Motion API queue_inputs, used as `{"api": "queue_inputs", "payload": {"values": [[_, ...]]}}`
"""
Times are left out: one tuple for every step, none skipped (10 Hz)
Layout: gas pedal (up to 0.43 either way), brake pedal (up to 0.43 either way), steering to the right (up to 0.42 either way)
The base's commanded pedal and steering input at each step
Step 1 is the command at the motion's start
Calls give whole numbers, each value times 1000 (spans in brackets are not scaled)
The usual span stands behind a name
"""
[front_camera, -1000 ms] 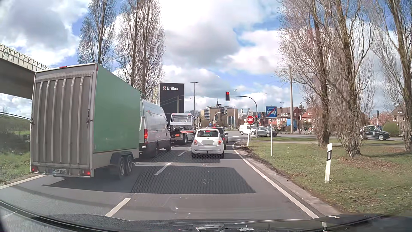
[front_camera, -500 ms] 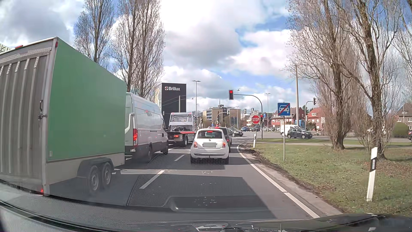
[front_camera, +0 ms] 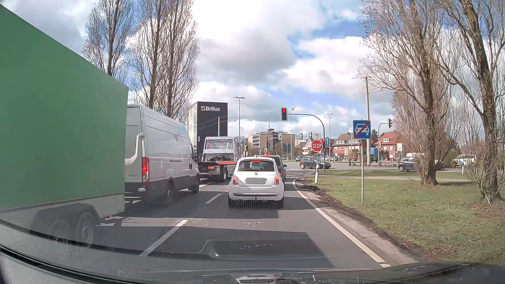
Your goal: Follow the waypoints while adhering to traffic rules and regulations
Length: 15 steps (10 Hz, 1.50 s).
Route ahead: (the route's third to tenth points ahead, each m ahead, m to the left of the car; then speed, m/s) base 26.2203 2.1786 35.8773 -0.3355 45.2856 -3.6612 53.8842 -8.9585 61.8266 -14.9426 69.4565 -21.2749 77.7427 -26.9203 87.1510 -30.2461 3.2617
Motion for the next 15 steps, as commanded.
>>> {"api": "queue_inputs", "payload": {"values": [[0,146,2],[0,159,2],[0,159,2],[0,171,2],[0,183,1],[0,183,1],[0,189,2],[0,189,2],[0,177,1],[0,165,1],[0,165,1],[0,159,1],[0,152,1],[0,146,1],[0,134,1]]}}
